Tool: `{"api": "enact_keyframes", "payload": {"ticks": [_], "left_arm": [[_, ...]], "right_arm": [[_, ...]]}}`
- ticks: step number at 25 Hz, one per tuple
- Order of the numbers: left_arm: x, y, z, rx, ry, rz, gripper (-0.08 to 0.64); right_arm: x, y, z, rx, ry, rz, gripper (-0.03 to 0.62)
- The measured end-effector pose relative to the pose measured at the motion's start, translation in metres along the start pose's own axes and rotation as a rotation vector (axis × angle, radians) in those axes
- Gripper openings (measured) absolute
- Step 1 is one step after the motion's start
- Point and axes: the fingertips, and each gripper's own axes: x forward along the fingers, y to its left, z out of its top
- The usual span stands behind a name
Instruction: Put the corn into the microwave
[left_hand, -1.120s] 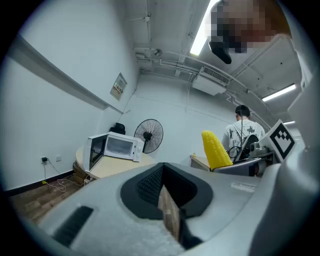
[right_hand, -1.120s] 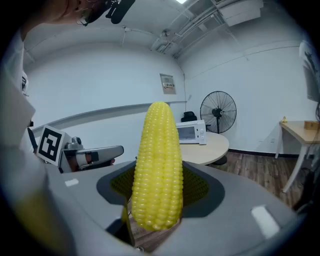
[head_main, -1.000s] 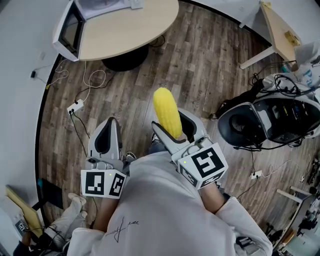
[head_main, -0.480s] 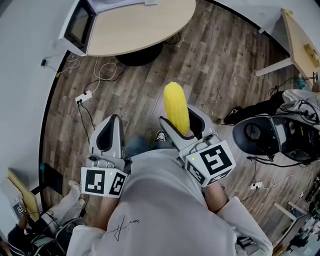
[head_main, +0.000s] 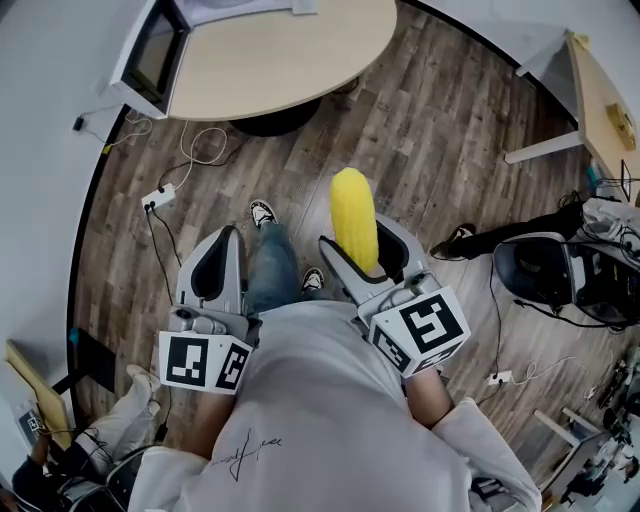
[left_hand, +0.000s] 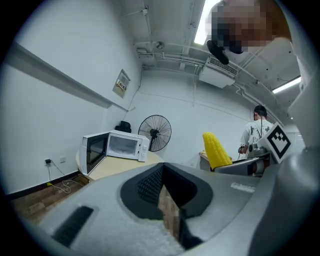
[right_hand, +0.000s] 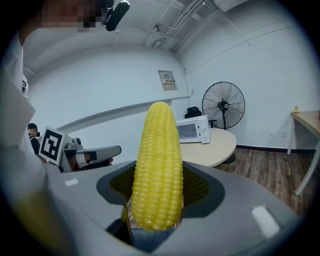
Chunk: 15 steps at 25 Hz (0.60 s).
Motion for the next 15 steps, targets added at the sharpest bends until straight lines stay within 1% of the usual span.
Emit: {"api": "enact_keyframes", "payload": {"ticks": [9, 15], "left_arm": [[0.057, 0.05, 0.017, -0.003, 0.0, -0.015, -0.011], [0.092, 0.087, 0.035, -0.028, 0.009, -0.018, -0.011]], "right_arm": [[0.062, -0.019, 0.036, -0.017, 0.0, -0.01, 0.265], [0.111, -0.027, 0.061, -0.018, 0.028, 0.001, 0.265]]}}
